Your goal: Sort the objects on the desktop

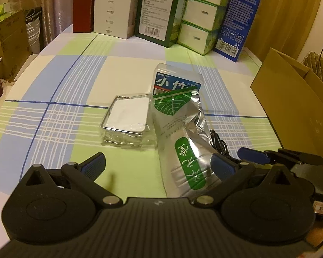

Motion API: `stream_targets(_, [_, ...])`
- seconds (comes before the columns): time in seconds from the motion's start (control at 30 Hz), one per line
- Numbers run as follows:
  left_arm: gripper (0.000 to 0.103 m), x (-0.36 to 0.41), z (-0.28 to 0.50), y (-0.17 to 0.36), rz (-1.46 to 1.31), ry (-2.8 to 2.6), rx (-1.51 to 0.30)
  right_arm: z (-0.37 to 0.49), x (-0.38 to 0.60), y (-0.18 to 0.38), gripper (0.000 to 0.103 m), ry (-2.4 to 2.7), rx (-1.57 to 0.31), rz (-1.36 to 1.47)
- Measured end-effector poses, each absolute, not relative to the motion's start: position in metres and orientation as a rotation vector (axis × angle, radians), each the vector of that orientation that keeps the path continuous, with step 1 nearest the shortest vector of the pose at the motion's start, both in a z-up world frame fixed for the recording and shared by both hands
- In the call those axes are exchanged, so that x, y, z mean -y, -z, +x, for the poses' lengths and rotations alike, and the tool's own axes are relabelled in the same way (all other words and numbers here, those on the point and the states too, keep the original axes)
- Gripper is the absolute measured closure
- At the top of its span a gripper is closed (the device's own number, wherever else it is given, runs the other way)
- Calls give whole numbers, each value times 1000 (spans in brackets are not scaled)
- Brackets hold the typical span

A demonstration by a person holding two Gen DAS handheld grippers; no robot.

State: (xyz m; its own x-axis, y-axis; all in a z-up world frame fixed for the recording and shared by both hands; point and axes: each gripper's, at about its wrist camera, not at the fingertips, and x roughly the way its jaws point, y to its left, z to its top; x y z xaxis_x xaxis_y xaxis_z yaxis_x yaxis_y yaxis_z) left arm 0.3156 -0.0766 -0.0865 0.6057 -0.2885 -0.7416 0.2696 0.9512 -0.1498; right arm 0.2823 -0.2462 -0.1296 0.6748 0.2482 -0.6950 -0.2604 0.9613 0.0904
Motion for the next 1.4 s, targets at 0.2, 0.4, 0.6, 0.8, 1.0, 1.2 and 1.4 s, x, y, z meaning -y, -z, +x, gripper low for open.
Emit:
stream_targets(0.2, [1,87,321,93,-12,345,-876,270,265,127,95,-241,-788,-26])
stream_targets(0.4, [6,108,323,103,11,380,-896,240,284,122,95,-201,-812,12])
stream_targets(0.6, [36,129,326,105,55,411,-921,220,289,118,95,-190,-828,28])
stream_targets(0.8, [54,130,303,101,136,427,-948,192,290,107,95,-196,-835,20])
stream_targets(1.0, [54,117,239,93,209,462,-994,146,294,103,95,-195,-868,42])
stream_targets(1.2, [41,104,194,81,187,495,-1057,109,296,101,95,-180,-883,44])
stream_targets(1.4, [20,112,195,73,236,517,-1041,101,295,96,95,-182,-859,27])
